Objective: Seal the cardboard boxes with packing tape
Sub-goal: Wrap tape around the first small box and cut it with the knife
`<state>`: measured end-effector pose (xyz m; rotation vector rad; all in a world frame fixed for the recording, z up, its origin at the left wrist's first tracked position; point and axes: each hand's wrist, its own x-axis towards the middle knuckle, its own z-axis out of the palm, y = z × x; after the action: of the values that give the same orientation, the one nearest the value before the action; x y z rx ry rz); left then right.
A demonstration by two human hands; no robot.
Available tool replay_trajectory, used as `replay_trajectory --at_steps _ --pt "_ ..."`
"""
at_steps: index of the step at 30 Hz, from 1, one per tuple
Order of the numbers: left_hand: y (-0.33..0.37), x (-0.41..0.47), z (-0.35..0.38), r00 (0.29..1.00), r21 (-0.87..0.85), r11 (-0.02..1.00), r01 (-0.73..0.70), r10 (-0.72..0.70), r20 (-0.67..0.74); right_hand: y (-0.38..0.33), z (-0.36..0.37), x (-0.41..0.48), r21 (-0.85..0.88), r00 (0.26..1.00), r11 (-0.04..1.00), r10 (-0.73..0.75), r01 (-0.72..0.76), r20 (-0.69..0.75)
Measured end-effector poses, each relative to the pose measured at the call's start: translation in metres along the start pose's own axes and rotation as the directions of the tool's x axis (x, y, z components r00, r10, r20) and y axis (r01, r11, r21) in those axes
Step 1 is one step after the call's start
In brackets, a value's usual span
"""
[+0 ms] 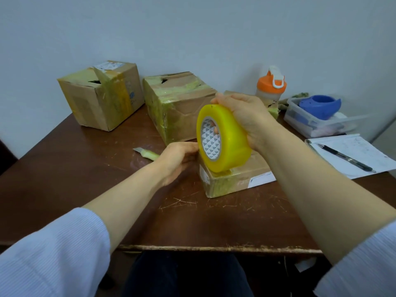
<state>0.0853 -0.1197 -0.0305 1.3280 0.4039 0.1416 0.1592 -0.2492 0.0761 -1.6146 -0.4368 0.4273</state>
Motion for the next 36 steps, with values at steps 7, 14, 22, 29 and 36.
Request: replay_trajectory --at_steps 7,14,22,29,36 --pt "-0.008 -0.002 0.003 1.000 -0.018 1.000 0.008 -0.009 -0.030 0.007 -0.007 -0.007 0.125 0.978 0.989 0.049 -0.076 0.201" --pt "0.000 0.004 0.014 0.979 0.127 0.992 -0.009 0.035 -0.201 0.004 -0.004 -0.013 0.116 0.994 0.992 0.032 -0.044 0.104" --pt "-0.009 0.006 0.031 0.967 0.208 0.976 -0.069 0.116 -0.227 -0.004 -0.009 -0.031 0.109 0.995 0.992 0.053 -0.061 0.081" --pt "-0.013 0.000 0.033 0.959 0.230 0.964 -0.135 0.185 -0.214 -0.004 -0.021 -0.054 0.106 0.989 0.986 0.118 -0.127 0.083" --pt "-0.005 -0.016 0.009 0.955 0.118 0.993 0.022 -0.056 0.293 -0.003 -0.029 -0.055 0.068 0.993 0.991 0.112 -0.114 0.040"
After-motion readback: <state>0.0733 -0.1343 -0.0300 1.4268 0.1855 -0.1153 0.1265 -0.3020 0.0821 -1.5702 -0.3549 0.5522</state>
